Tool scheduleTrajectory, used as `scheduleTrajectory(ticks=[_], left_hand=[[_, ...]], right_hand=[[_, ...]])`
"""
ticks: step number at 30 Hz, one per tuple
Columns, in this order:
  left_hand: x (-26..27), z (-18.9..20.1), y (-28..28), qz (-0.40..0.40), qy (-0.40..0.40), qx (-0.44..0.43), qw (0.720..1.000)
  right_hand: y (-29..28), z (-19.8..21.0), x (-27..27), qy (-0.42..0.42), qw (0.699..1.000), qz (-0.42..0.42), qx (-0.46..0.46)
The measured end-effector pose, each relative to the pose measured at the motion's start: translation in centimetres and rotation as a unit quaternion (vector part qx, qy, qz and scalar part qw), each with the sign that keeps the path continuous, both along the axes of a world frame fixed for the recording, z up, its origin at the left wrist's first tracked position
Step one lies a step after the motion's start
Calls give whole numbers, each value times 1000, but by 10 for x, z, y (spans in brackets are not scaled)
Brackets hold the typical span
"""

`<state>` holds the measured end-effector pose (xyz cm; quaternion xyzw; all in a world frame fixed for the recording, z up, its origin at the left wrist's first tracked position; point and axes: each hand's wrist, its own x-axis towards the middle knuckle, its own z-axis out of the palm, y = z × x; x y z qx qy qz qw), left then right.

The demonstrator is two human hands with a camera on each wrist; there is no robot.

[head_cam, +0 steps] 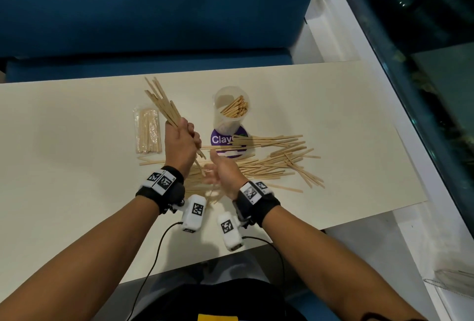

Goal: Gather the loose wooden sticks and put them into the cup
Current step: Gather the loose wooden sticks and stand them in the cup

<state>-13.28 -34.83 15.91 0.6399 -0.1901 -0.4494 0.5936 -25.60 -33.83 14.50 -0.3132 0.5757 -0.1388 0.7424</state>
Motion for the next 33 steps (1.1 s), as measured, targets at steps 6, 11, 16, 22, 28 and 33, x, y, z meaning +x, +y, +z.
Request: scheduleTrajectory(ticks=[6, 11, 16, 22, 28, 33], left_hand=[[-19, 17, 1, 12, -35, -74, 997], [-25, 12, 2, 49, -87, -43, 994], [-34, 16, 6, 48, -65, -57, 995], [-32, 18, 7, 36, -86, -63, 994], [-24, 12, 4, 32, -109, -10, 993], [-18, 7, 17, -107, -191, 53, 974]], right_hand=[[-3, 10, -3, -259, 904, -203, 273], [-6, 21, 2, -216, 907, -251, 261], [-8, 26, 5, -228, 898, -266, 267], [-10, 31, 9, -245, 895, -283, 242], [-12, 39, 0, -192, 966, -97, 146], [-42, 75, -8, 58, 950, -65, -301]])
